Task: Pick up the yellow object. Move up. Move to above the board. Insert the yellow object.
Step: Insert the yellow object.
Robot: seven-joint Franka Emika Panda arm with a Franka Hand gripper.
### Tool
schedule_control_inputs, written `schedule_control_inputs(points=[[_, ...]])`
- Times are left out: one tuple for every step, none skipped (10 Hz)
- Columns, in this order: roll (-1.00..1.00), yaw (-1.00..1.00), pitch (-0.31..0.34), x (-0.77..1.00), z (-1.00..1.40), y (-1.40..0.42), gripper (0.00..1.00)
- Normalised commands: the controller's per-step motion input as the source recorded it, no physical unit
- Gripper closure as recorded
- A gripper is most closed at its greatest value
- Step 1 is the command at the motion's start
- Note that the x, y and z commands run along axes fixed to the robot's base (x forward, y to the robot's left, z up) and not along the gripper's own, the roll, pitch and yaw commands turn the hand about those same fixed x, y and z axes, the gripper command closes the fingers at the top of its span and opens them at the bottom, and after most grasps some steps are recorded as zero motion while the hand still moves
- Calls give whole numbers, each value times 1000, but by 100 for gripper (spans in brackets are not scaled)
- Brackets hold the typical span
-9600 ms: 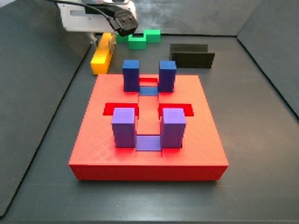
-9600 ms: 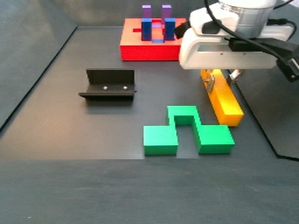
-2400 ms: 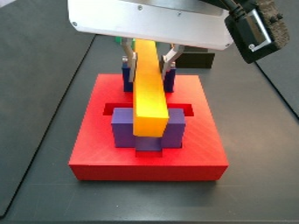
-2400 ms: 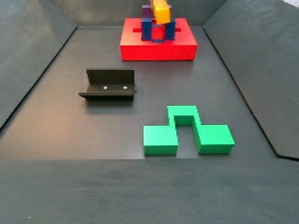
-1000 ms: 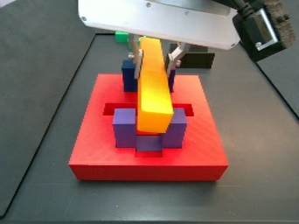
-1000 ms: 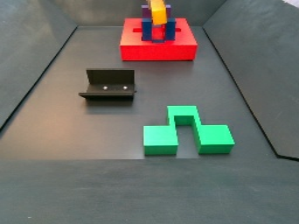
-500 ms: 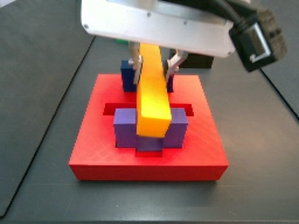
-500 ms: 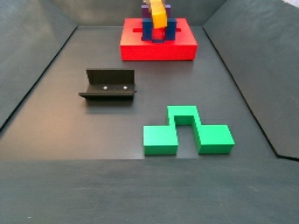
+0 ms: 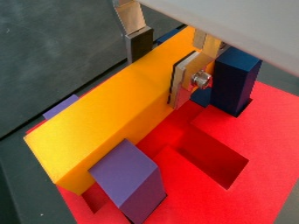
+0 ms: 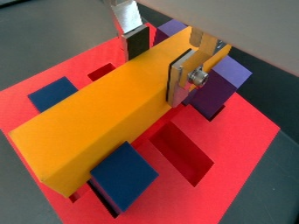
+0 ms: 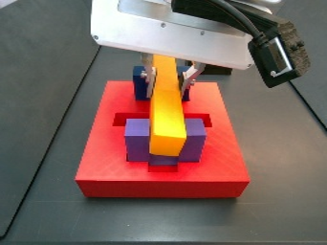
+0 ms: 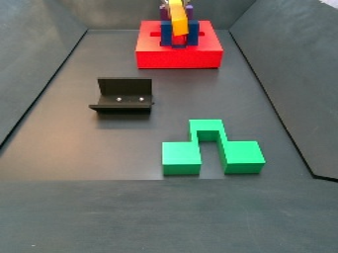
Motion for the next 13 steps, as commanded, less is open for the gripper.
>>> schedule_control_inputs(points=[[0, 0, -6, 117, -463, 0, 100], [-36, 0, -90, 46, -480, 0, 100], [-50, 0, -187, 0, -394, 0, 100], [-27, 0, -280, -89, -137, 0, 100], [-80, 0, -340, -223, -140, -14, 100], [-111, 0, -366, -180, -191, 0, 100], [-46, 0, -324, -109, -263, 0, 100], [-41, 0, -296, -77, -271, 0, 100], [-20, 0, -271, -54, -254, 0, 100], [24, 29, -99, 0, -109, -17, 100], [34, 3, 0, 0, -91, 0, 100], [67, 0, 27, 89, -123, -6, 100], [156, 49, 29, 74, -226, -69, 100]])
